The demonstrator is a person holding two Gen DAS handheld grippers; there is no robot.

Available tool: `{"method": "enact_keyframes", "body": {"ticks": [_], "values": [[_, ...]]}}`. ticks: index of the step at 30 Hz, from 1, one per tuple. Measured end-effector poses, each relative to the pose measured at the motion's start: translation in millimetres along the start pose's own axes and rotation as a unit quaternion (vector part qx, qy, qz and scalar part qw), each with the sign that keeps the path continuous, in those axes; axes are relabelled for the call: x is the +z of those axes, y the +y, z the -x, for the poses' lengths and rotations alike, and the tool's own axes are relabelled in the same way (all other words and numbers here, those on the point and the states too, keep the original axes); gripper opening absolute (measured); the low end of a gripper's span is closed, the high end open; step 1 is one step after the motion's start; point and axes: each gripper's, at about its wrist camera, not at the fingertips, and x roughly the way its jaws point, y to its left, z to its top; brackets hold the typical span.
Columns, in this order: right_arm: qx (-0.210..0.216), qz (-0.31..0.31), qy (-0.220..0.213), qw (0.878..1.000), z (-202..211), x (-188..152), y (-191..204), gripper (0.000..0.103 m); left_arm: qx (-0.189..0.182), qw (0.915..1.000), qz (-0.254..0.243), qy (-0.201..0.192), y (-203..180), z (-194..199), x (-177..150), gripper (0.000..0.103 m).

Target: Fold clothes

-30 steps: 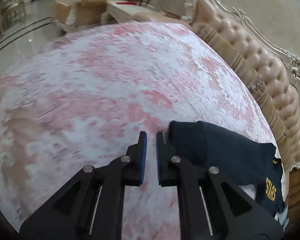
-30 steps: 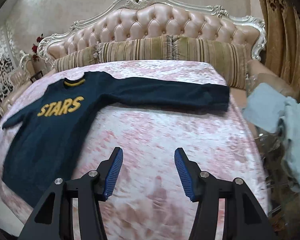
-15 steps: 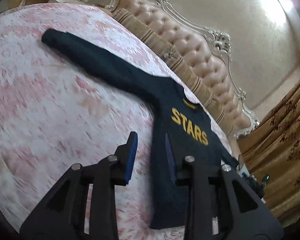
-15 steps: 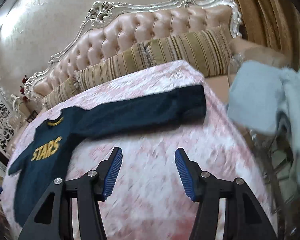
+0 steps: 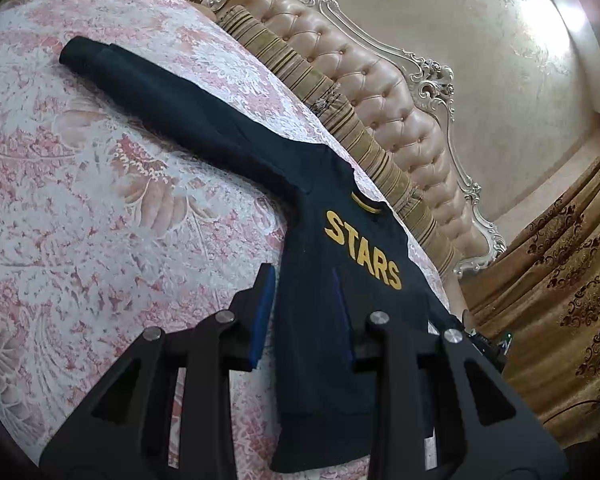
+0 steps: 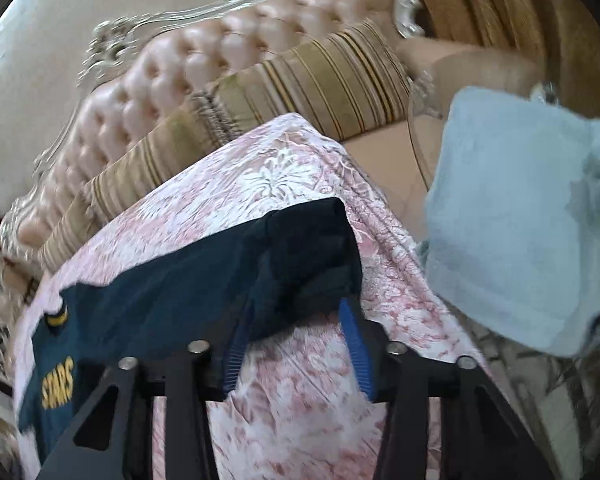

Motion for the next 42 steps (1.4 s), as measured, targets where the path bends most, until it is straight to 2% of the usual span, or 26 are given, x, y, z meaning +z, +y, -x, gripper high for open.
{"method": "enact_keyframes", "body": {"ticks": [3,7,11,14,21,30,31,32,33,37,42], "values": [[-0.001,-0.052,-0.003,0.999,-9,6,-7,0.025,-0.001,1.0000,0.007,0.001,5,-1,0,0.032],[-0.009,-0.106,0.004,0.994,-14,5,-14,0.025,-0.002,0.9998,0.018,-0.005,15,3,2,0.032],[-0.009,-0.135,-0.012,0.991,1,0,-17,0.026,-0.006,0.9996,0.025,-0.010,24,7,3,0.032],[-0.015,-0.129,-0.012,0.991,6,-4,-14,0.026,-0.012,0.9994,0.030,-0.008,31,6,4,0.032],[-0.037,-0.141,0.012,0.989,-13,-7,-18,0.026,-0.018,0.9990,0.039,-0.008,40,7,3,0.032],[-0.039,-0.155,-0.007,0.987,-26,4,-22,0.028,-0.018,0.9987,0.046,-0.010,46,11,5,0.032],[-0.035,-0.150,-0.014,0.988,-25,4,-22,0.025,-0.020,0.9987,0.045,-0.009,44,11,5,0.032],[-0.038,-0.141,-0.020,0.989,-22,2,-20,0.008,-0.022,0.9987,0.044,-0.009,43,11,5,0.032],[-0.041,-0.132,-0.027,0.990,-18,1,-18,0.004,-0.024,0.9988,0.043,-0.009,42,11,5,0.032],[-0.055,-0.104,-0.047,0.992,5,-9,-13,0.004,-0.029,0.9988,0.039,-0.007,37,11,5,0.032],[-0.060,-0.083,-0.044,0.994,15,-17,-14,0.004,-0.040,0.9986,0.034,-0.003,31,12,2,0.032]]}}
